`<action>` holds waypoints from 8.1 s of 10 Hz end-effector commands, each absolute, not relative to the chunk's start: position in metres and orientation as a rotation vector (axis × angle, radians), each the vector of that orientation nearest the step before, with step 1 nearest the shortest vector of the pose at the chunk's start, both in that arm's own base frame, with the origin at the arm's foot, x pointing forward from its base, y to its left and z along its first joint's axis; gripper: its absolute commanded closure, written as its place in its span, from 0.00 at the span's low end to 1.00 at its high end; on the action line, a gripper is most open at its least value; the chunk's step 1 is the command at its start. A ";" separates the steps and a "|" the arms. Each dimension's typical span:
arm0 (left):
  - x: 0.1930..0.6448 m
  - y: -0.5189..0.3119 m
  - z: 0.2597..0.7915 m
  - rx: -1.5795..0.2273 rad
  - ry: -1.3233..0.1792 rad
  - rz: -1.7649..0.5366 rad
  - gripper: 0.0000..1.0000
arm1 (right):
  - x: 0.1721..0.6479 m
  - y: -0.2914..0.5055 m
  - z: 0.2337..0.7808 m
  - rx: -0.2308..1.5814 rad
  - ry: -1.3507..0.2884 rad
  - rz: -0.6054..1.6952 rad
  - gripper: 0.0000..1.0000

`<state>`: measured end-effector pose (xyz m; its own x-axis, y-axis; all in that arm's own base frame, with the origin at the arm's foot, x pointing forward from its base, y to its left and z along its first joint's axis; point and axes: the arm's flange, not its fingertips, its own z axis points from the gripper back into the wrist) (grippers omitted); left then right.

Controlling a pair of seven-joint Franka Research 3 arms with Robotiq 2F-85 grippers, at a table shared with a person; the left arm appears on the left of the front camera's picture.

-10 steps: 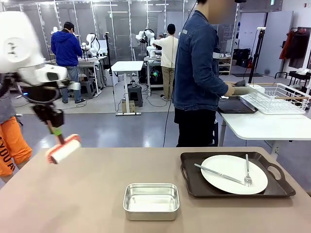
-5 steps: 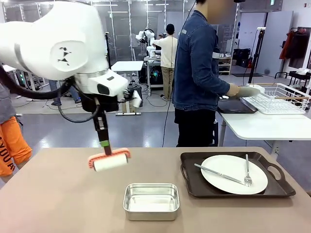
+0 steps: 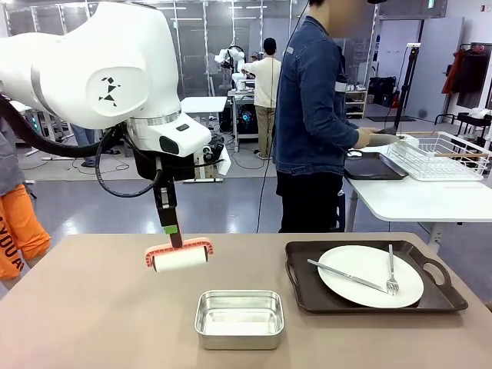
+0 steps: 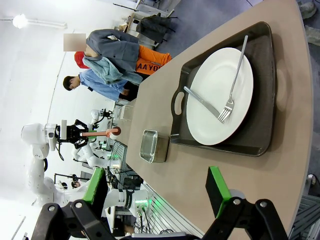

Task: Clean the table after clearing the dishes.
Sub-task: Place the Lint Roller back on top of the Airtight Container, then when the right (or left) Handle tray is removed, use the right hand (or left hand) to clean the right (or left) side of the table with the Lint Roller.

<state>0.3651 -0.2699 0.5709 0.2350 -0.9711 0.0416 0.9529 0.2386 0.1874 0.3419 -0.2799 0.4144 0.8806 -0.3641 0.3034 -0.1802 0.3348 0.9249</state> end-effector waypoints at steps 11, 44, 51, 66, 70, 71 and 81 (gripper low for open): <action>0.435 -0.390 0.496 -0.091 0.098 -1.680 0.78 | 0.340 -0.279 0.418 1.239 -0.519 -0.121 0.00; 0.527 -0.372 0.432 -0.158 0.162 -1.614 0.00 | 0.340 -0.279 0.418 1.239 -0.519 -0.121 0.00; 0.468 -0.019 0.473 -1.146 -0.405 -0.903 0.00 | 0.340 -0.279 0.418 1.239 -0.519 -0.121 0.00; 0.300 0.200 0.419 -1.024 -0.786 -0.201 0.00 | 0.340 -0.279 0.418 1.239 -0.519 -0.121 0.00; 0.291 0.217 0.404 -1.044 -0.790 -0.086 0.00 | 0.340 -0.279 0.418 1.239 -0.519 -0.121 0.00; 0.291 0.217 0.404 -1.044 -0.790 -0.086 0.00 | 0.340 -0.279 0.418 1.239 -0.519 -0.121 0.00; 0.291 0.217 0.404 -1.044 -0.790 -0.086 0.00 | 0.340 -0.279 0.418 1.239 -0.519 -0.121 0.00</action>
